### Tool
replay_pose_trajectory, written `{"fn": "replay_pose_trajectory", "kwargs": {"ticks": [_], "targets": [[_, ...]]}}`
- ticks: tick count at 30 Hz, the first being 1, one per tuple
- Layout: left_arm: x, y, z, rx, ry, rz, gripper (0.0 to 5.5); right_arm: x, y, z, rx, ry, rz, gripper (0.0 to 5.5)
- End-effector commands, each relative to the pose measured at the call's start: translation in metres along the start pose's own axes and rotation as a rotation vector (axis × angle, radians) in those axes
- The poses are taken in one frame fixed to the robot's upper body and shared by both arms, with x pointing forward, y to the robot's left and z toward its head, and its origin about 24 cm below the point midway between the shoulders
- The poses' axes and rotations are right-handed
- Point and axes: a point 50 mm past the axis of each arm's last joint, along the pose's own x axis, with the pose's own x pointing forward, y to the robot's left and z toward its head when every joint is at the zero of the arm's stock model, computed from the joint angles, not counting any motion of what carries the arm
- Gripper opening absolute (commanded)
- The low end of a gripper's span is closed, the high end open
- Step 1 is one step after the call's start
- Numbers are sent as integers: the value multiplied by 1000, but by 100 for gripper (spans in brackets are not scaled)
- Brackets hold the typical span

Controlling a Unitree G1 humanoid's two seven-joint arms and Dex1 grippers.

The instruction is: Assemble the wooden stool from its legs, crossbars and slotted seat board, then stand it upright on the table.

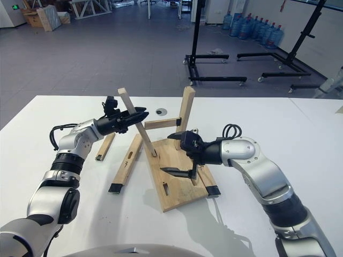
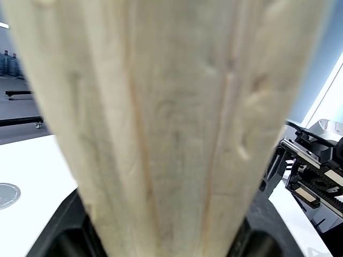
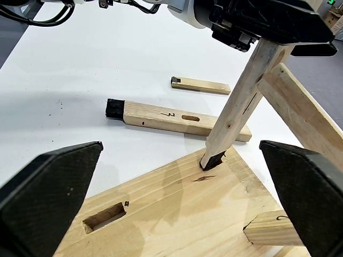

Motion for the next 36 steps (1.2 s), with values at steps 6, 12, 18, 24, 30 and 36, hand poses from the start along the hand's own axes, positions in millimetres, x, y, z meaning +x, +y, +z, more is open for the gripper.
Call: {"fn": "replay_pose_trajectory", "kwargs": {"ticks": [6,12,18,24,30,36], "targets": [[3,-14,-21,57,89,-13,202,2,4,0,4,0,13,540],[5,-19,-25,64,103,-24,202,5,4,0,1,-2,13,540],[10,-22,-24,93,126,-35,202,5,4,2,-5,-6,-2,540],[11,-19,-24,54,128,-20,202,5,3,3,-7,-10,-8,540],[2,-17,-16,54,152,-57,202,6,2,2,-3,-13,-12,540],[-1,-18,-8,53,175,-94,202,6,3,2,0,-17,-10,540]]}}
